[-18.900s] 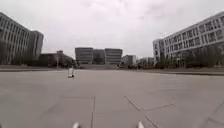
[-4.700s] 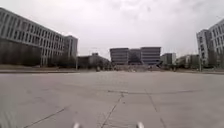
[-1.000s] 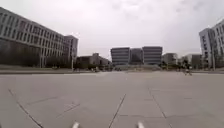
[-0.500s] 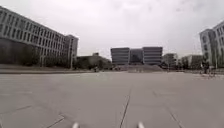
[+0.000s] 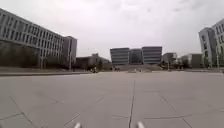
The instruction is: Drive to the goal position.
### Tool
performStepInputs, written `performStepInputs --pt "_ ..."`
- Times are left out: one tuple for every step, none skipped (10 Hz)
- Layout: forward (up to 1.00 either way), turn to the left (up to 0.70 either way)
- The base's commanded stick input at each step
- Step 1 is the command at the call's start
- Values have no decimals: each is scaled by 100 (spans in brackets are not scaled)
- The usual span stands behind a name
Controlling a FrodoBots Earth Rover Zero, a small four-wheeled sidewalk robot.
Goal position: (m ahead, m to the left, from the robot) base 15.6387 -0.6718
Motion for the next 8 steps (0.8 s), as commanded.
performStepInputs --pt "85 0" --pt "85 0" --pt "85 0" --pt "85 0" --pt "85 0" --pt "85 0" --pt "85 0" --pt "85 0"
